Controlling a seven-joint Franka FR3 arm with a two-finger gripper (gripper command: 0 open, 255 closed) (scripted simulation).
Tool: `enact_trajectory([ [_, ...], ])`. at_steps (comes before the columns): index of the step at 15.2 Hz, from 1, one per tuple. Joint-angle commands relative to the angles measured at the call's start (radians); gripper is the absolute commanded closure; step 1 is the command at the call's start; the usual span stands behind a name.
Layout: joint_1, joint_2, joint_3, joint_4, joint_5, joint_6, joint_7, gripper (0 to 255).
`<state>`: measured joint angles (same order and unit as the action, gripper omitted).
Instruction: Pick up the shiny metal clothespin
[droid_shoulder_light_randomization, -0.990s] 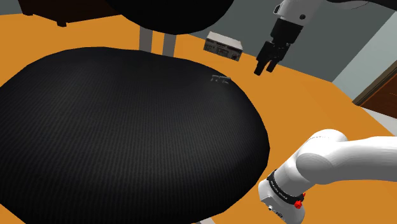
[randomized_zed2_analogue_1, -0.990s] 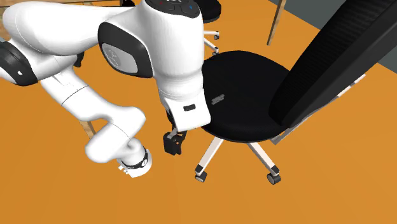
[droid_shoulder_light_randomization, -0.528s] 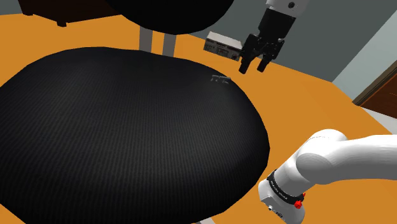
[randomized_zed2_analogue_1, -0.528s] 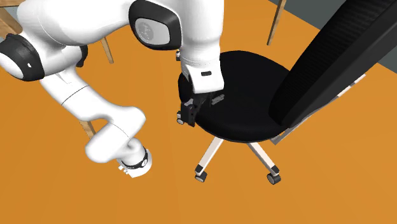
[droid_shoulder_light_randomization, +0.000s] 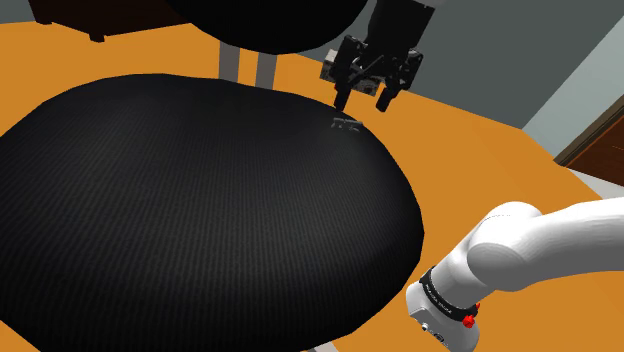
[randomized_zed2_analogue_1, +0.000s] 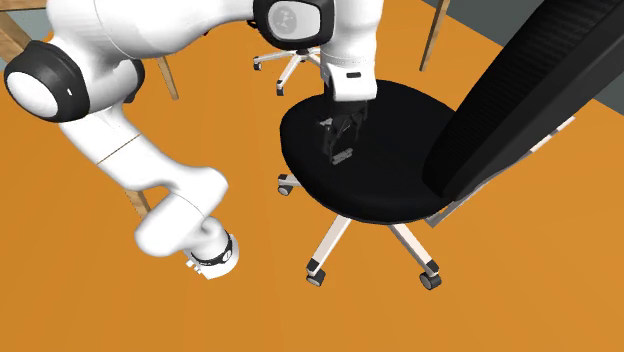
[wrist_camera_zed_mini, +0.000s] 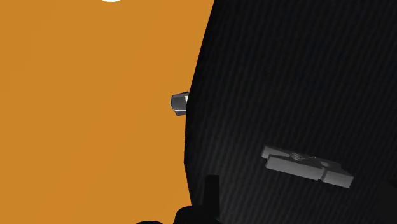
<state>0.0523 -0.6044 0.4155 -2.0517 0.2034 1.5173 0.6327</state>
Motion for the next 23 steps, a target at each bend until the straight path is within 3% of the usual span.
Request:
enact_trajectory([
  [1,-0.006,0.024,0.033,0.019,0.003,0.009,0.049,0],
  [9,0.005,0.000,0.040,-0.088,0.016,0.092,0.044,0],
  [10,0.005,0.002,0.042,-0.087,0.016,0.094,0.046,255],
  [19,0.007,0.000,0.039,-0.088,0.015,0.093,0.045,255],
  [23,0.003,0.015,0.033,-0.024,0.006,0.042,0.048,255],
])
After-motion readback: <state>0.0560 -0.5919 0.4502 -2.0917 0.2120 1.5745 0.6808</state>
